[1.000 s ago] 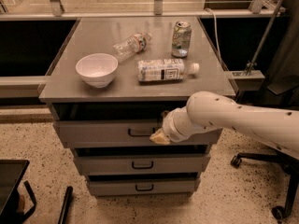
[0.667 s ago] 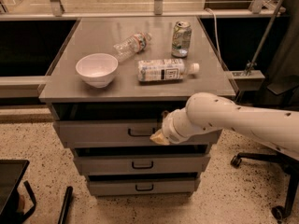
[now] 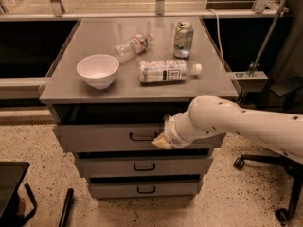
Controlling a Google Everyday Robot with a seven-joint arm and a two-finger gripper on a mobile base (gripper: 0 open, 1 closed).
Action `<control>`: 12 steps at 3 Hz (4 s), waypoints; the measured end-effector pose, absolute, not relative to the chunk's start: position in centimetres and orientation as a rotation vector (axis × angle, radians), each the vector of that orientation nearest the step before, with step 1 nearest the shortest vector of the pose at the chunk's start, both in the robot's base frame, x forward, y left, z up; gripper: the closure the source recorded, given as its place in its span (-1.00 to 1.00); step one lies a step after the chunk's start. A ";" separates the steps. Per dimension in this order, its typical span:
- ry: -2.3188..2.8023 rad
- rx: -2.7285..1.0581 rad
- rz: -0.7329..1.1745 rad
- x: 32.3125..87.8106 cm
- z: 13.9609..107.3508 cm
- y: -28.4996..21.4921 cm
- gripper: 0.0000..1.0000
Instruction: Open top drawer
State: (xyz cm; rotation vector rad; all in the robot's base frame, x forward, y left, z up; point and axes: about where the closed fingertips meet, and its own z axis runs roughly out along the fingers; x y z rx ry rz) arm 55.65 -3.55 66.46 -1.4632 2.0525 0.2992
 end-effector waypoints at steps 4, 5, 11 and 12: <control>2.046 -1.458 0.321 54.2 66.6 -3.4 1.00; 2.048 -1.449 0.342 53.3 66.5 -3.2 1.00; 2.056 -1.420 0.386 51.4 66.6 -3.0 1.00; 2.056 -1.420 0.386 51.4 66.7 -3.1 1.00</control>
Offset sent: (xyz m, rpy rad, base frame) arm -0.2724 0.0476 0.0055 0.1872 0.0466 0.0722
